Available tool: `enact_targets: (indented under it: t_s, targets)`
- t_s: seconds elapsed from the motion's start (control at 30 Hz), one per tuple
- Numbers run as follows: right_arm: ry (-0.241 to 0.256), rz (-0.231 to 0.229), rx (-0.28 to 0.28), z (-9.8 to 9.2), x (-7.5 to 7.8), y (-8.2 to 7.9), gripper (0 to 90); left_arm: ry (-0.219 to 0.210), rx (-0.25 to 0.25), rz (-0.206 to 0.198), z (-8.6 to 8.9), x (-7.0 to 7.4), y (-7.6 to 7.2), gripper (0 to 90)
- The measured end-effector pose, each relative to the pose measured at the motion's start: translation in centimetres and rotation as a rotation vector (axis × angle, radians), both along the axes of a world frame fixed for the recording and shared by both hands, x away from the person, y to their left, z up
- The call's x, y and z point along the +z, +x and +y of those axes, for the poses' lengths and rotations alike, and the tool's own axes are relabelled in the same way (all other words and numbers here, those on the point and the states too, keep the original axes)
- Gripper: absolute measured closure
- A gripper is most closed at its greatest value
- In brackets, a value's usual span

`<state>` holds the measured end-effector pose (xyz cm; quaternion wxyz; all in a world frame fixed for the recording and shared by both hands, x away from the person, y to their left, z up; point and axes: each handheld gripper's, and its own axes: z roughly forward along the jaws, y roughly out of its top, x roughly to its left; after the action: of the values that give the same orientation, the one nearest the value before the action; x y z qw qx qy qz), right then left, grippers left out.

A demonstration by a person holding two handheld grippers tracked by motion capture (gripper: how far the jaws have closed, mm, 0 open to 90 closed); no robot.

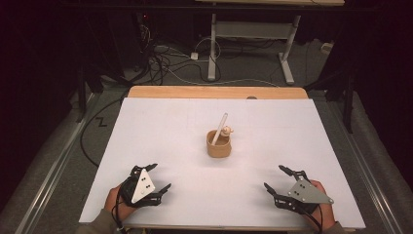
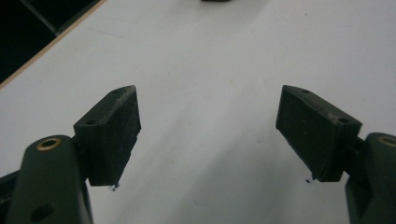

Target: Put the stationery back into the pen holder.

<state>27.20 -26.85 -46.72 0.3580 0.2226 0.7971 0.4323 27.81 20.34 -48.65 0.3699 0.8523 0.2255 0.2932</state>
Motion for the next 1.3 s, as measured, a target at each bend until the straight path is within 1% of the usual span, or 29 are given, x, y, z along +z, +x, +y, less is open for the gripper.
enact_targets:
  t_s: [0.03,0.2,0.43,0.53,0.57,0.73,0.8,0.9,0.97,1.13,1.3]
  targets:
    - [0.001,-0.001,0.001,-0.01,0.01,0.01,28.3,0.006,0.0,0.001,0.08,-0.03,-0.15,21.2]
    - [0.0,-0.002,0.003,-0.03,-0.01,0.05,28.2,0.003,0.0,0.014,0.15,-0.15,-0.17,21.2]
    - [-0.004,-0.012,0.001,0.0,0.08,-0.12,28.2,0.001,-0.008,0.012,0.24,-0.13,-0.22,21.2]
    - [-0.008,-0.011,-0.003,0.1,0.06,-0.1,28.2,-0.017,-0.007,0.006,0.41,-0.02,-0.29,21.2]
    - [-0.009,-0.01,-0.002,0.13,0.06,-0.1,28.2,-0.009,-0.005,0.006,0.4,-0.04,-0.26,21.2]
    - [-0.009,-0.006,0.003,0.19,0.0,0.02,28.1,-0.008,-0.009,0.014,0.2,-0.13,-0.29,21.2]
    - [-0.009,-0.004,0.003,0.17,-0.03,0.05,28.2,0.001,-0.012,0.008,-0.04,-0.15,-0.34,21.2]
    - [-0.005,-0.006,0.002,0.14,0.02,0.03,28.2,0.0,-0.014,0.007,-0.18,-0.21,-0.31,21.1]
    - [-0.003,-0.007,0.001,0.17,0.03,0.03,28.2,0.01,-0.015,0.005,-0.22,-0.25,-0.31,21.2]
    - [-0.004,0.001,0.003,0.28,-0.12,0.15,28.1,0.004,-0.01,0.006,-0.13,-0.23,-0.24,21.2]
    - [-0.005,0.003,0.0,0.14,-0.2,0.2,28.1,0.009,-0.013,0.005,-0.26,-0.25,-0.24,21.2]
